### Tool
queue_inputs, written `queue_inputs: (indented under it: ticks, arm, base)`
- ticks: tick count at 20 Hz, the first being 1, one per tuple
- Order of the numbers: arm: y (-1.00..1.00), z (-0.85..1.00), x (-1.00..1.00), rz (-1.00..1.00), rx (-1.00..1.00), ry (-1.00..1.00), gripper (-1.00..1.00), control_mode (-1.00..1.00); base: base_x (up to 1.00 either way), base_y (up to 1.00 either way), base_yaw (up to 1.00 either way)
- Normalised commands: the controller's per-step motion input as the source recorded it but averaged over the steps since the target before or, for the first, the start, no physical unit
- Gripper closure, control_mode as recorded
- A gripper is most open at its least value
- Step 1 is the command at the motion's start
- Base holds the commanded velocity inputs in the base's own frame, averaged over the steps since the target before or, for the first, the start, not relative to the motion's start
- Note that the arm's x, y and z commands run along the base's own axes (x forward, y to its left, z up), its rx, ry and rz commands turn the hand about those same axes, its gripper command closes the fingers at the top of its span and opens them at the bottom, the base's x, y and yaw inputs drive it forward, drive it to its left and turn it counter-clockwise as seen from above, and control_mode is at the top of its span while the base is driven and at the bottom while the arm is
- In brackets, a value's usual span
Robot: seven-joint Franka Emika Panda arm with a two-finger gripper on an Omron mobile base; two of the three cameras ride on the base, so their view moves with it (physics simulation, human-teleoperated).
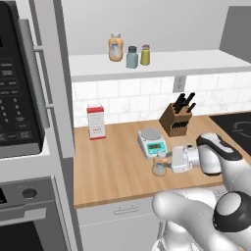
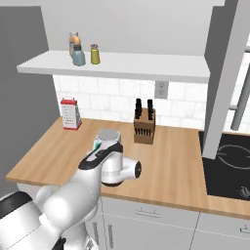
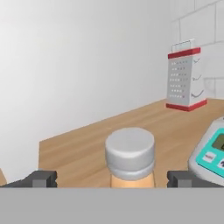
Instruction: Put the shaker and condiment bottle from the counter next to their counterparts in the cabinet.
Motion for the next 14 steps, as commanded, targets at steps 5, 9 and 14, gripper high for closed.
queue_inputs:
  ticks: [5,9,14]
  arm:
    - [-0.1,-0.17,0.0,-0.33,0.0,0.0,-1.0,-1.0]
    - [0.07,0.0,0.16,-0.06,0.0,0.01,-1.0,-1.0]
    - [0.26,-0.04,0.08,0.0,0.0,0.05,-1.0,-1.0]
  base:
    - [0.0,0.0,0.0]
    - [0.0,0.0,0.0]
    - [0.0,0.0,0.0]
